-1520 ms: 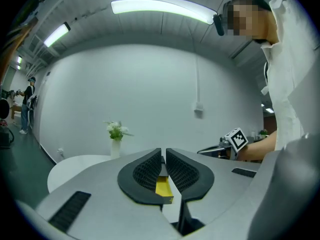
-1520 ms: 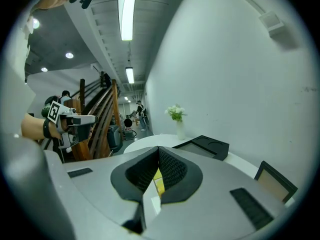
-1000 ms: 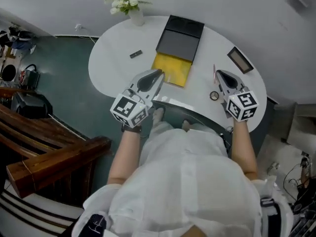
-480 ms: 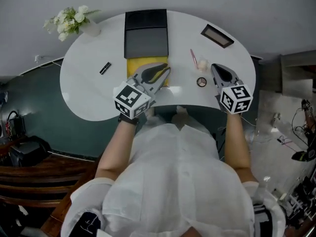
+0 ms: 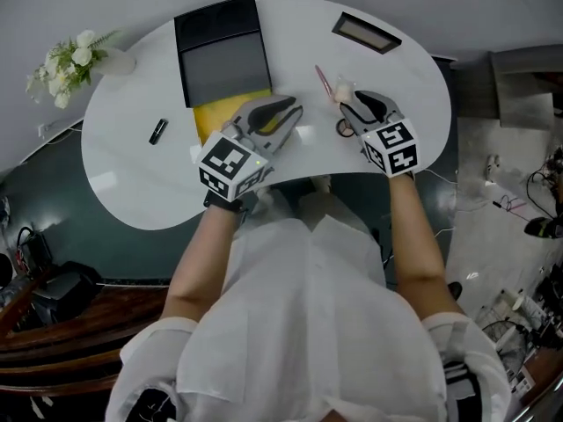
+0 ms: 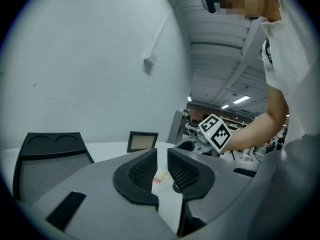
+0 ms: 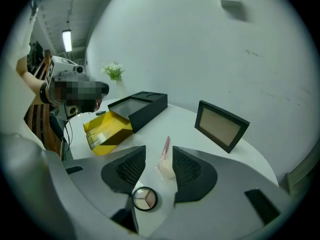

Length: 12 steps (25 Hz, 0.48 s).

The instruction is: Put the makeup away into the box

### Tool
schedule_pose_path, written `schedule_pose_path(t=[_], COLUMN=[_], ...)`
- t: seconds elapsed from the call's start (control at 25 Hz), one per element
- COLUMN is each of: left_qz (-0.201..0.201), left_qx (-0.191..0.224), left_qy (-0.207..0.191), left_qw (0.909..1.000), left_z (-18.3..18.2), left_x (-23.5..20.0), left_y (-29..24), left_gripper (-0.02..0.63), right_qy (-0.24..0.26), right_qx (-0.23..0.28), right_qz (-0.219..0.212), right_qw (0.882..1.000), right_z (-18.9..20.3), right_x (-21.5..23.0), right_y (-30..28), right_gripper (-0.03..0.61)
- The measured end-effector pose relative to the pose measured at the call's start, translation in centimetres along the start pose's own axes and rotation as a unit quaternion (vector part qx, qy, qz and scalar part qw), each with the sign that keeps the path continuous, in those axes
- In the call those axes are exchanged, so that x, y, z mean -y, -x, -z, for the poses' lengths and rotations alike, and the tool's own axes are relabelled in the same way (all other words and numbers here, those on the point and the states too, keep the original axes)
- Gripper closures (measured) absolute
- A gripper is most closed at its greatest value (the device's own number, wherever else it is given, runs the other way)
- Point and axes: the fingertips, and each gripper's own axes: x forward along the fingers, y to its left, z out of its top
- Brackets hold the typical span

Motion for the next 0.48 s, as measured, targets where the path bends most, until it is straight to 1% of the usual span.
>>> schedule_pose_path(t=[0.28,0.48], left_qz=[0.007,0.003], left_qx=[-0.012,-0.011], left_qy=[0.008,0.016], left_qw=[0.9999,0.9998], left_z=[1.0,1.4], left_x=[-0.5,-1.0], left_y=[-1.5,-1.8], left_gripper=[0.558,0.558], right_qy=[0.016,0.044], right_qx=[-0.046,-0.098], right_qz=[0.009,0.007], right_qw=[0.999,0.994], right_z=[2.1,4.1], right_x=[1.2,1.1], right_y=[-3.2,-4.9], right_gripper=[0.43,0.43])
